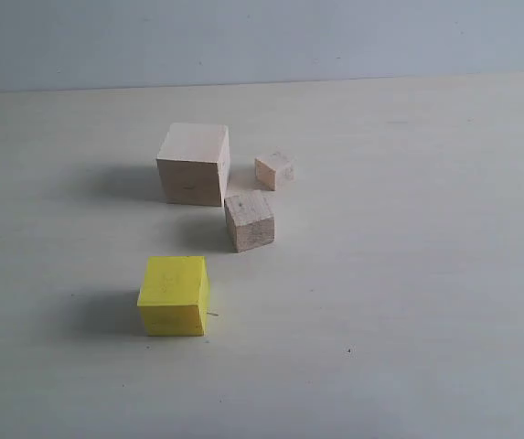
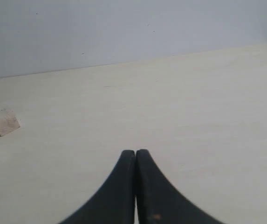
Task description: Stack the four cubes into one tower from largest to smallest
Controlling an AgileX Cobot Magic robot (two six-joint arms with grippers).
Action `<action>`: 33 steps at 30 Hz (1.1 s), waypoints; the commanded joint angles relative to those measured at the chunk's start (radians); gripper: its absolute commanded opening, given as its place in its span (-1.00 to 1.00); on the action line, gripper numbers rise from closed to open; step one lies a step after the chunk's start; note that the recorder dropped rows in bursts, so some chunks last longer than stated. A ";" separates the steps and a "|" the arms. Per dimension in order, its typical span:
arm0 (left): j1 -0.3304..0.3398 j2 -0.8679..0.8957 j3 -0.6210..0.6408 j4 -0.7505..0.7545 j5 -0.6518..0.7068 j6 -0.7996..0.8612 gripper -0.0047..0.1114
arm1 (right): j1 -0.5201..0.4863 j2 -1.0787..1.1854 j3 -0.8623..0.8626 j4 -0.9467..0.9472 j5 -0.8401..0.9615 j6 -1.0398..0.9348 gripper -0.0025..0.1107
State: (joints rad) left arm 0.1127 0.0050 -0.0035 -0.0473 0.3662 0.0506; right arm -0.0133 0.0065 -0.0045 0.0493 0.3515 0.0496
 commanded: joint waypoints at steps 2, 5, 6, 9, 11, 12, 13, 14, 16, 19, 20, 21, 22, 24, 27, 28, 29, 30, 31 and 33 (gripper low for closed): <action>0.003 -0.005 0.004 -0.002 -0.012 0.000 -0.92 | 0.002 -0.007 0.005 -0.004 -0.017 0.003 -0.96; 0.003 -0.005 0.004 -0.002 -0.012 0.000 -0.92 | 0.002 -0.007 0.005 -0.004 -0.017 0.003 -0.96; 0.003 -0.005 0.004 -0.002 -0.012 0.000 -0.92 | 0.002 -0.007 0.005 -0.004 -0.017 0.003 -0.96; 0.003 -0.005 0.004 -0.002 -0.012 0.000 -0.92 | 0.002 -0.007 0.005 -0.004 -0.017 0.003 -0.96; 0.003 -0.005 0.004 -0.002 -0.012 0.000 -0.92 | 0.002 -0.007 0.005 -0.004 -0.017 0.003 -0.96; 0.003 -0.005 0.004 -0.002 -0.012 0.000 -0.92 | 0.002 -0.007 0.005 -0.004 -0.017 0.003 -0.96; 0.003 -0.005 0.004 -0.002 -0.012 0.000 -0.92 | 0.002 -0.007 0.005 -0.004 -0.017 0.003 -0.96; 0.003 -0.005 0.004 -0.002 -0.012 0.000 -0.92 | 0.002 -0.007 0.005 -0.004 -0.017 0.003 -0.96; 0.003 -0.005 0.004 -0.002 -0.012 0.000 -0.92 | 0.002 -0.007 0.005 -0.004 -0.017 0.003 -0.96; 0.003 -0.005 0.004 -0.002 -0.051 0.001 -0.92 | 0.002 -0.007 0.005 -0.004 -0.017 0.003 -0.96; 0.003 -0.005 0.004 -0.002 -0.081 0.001 -0.92 | 0.002 -0.007 0.005 -0.004 -0.017 0.003 -0.96; 0.003 -0.005 0.004 -0.002 -0.118 0.001 -0.92 | 0.002 -0.007 0.005 -0.004 -0.017 0.003 -0.96; 0.003 -0.005 0.004 -0.002 -0.155 0.001 -0.92 | 0.002 -0.007 0.005 -0.004 -0.017 0.003 -0.96; 0.003 -0.005 0.004 -0.002 -0.222 0.001 -0.92 | 0.002 -0.007 0.005 -0.004 -0.017 0.003 -0.96; 0.003 -0.005 0.004 -0.002 -0.252 0.001 -0.92 | 0.002 -0.007 0.005 -0.004 -0.017 0.003 -0.96; 0.003 -0.005 0.004 -0.002 -0.249 0.009 -0.92 | 0.002 -0.007 0.005 -0.004 -0.017 0.003 -0.96; 0.003 -0.005 0.004 -0.002 -0.245 0.029 -0.92 | 0.002 -0.007 0.005 -0.004 -0.017 0.003 -0.96; 0.003 -0.005 0.004 -0.002 -0.245 0.032 -0.92 | 0.002 -0.007 0.005 -0.004 -0.017 0.003 -0.96; 0.003 -0.005 0.004 -0.002 -0.245 0.032 -0.92 | 0.002 -0.007 0.005 -0.004 -0.017 0.003 -0.96; 0.003 -0.005 0.004 -0.002 -0.245 0.032 -0.92 | 0.002 -0.007 0.005 -0.004 -0.017 0.003 -0.96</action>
State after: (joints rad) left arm 0.1127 0.0050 0.0004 -0.0473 0.1371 0.0762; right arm -0.0133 0.0065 -0.0045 0.0493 0.3515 0.0496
